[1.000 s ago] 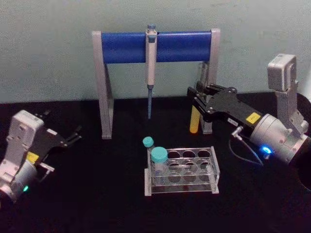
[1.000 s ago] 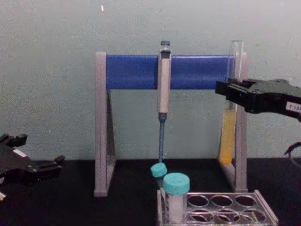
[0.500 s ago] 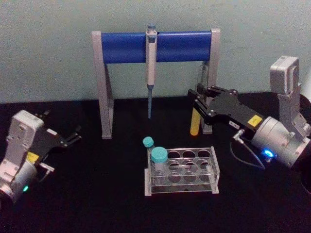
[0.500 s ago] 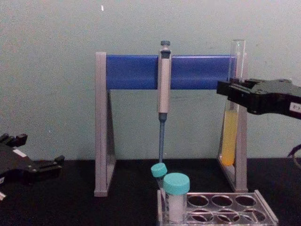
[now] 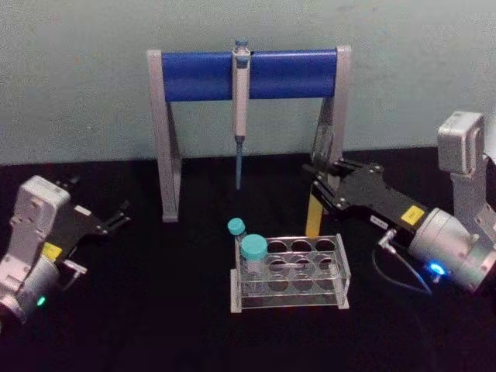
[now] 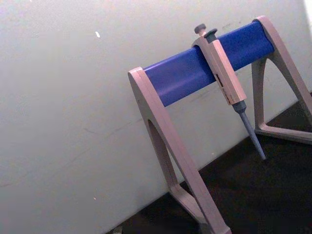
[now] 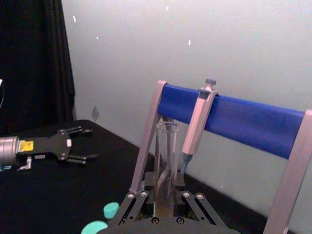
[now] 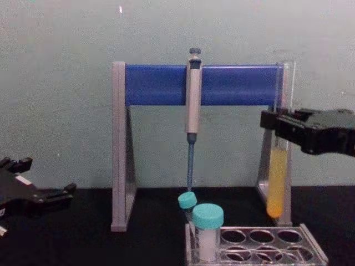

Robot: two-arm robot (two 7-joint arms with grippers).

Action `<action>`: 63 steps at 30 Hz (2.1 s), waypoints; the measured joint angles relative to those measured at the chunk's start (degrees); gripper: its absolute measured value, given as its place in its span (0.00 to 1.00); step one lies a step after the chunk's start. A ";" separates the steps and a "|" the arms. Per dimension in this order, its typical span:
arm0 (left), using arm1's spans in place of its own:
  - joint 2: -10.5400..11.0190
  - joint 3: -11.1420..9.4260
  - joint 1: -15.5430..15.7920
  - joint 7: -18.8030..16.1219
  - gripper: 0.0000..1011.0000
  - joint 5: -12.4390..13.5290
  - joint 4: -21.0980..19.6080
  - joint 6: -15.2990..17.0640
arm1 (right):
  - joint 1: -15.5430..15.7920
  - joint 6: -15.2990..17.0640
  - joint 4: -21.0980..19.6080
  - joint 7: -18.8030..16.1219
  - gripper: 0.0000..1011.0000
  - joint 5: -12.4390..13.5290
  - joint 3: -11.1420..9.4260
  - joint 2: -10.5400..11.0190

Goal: Pick up the test tube from the test tube rack, shake it, then place it back into the test tube rack.

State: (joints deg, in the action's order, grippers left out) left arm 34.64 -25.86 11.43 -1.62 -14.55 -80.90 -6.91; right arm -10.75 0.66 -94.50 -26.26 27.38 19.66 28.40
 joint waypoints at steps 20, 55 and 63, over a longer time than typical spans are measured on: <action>0.00 0.00 0.00 0.00 1.00 0.00 0.00 0.00 | -0.27 -0.76 3.21 -0.95 0.23 1.06 0.77 -0.89; 0.00 0.00 0.00 0.00 1.00 0.00 0.00 0.00 | -3.70 -2.29 9.83 -1.73 0.23 -0.35 2.83 -3.35; 0.00 0.00 0.00 0.00 1.00 0.00 0.00 0.00 | -3.17 -1.69 10.46 -1.23 0.23 -1.18 3.20 -3.59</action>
State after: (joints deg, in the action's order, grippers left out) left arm 34.65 -25.86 11.43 -1.62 -14.55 -80.90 -6.91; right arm -13.92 -1.03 -84.04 -27.50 26.21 22.86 24.81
